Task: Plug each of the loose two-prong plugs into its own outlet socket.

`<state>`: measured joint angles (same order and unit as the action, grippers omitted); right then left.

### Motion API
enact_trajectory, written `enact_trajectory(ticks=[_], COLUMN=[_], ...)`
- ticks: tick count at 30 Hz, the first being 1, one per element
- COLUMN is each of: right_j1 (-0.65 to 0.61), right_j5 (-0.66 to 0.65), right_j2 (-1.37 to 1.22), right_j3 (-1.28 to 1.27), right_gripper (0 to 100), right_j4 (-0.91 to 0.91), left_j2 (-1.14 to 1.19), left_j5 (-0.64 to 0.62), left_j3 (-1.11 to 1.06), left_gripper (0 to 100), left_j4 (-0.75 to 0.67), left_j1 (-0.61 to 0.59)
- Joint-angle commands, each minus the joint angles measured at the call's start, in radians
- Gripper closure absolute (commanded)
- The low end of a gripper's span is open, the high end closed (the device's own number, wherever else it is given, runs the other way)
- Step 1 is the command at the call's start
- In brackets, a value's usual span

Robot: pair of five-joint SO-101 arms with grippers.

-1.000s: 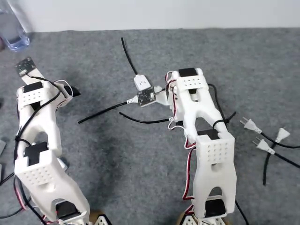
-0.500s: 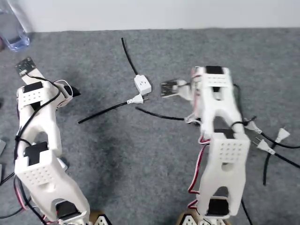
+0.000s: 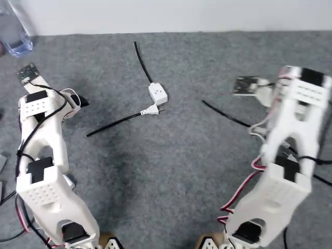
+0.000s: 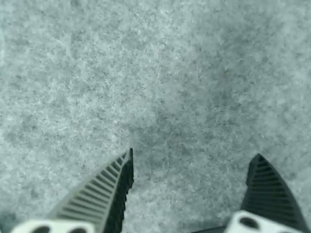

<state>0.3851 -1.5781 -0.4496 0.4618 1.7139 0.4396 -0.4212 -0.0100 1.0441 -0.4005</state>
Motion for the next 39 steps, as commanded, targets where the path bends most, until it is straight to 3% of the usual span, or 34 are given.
enact_trajectory(ticks=[1, 7, 12, 14, 19, 22, 27, 32, 33, 37, 39], right_j1=[0.117, 0.277, 0.325, 0.332, 0.335, 0.328, 0.305, 0.28, 0.269, 0.179, 0.125], right_j5=[-0.054, -0.124, -0.123, -0.114, -0.089, -0.127, -0.084, -0.072, -0.068, 0.026, 0.086], right_j2=[0.056, 0.01, -0.064, -0.094, -0.14, -0.139, -0.09, 0.047, 0.084, 0.232, 0.309], right_j3=[0.008, 0.011, 0.009, 0.009, 0.009, 0.009, -0.046, -0.189, -0.229, -0.422, -0.522], right_gripper=[98.8, 98.8, 97.6, 92.8, 66.3, 54.7, 52.3, 52.3, 52.3, 52.3, 52.3], right_j4=[0.008, -0.056, -0.071, -0.071, -0.065, 0.039, 0.082, 0.082, 0.082, 0.079, 0.077], left_j2=[-0.006, -0.005, -0.005, -0.005, -0.005, -0.005, -0.006, -0.025, -0.025, -0.008, 0.012], left_j5=[-0.002, 0.06, 0.063, 0.063, 0.063, 0.063, 0.055, 0.077, 0.126, 0.531, 0.647], left_j3=[0.033, 0.028, 0.028, 0.03, 0.028, 0.028, 0.031, 0.119, 0.162, 0.289, 0.34], left_gripper=[65, 65, 65, 65, 65, 65, 65, 65, 65, 65, 65], left_j4=[-0.021, -0.021, -0.021, -0.023, -0.034, -0.086, -0.14, -0.023, 0.009, 0.121, 0.178], left_j1=[0.023, 0.051, 0.068, 0.068, 0.066, 0.068, 0.086, 0.138, 0.152, 0.256, 0.292])
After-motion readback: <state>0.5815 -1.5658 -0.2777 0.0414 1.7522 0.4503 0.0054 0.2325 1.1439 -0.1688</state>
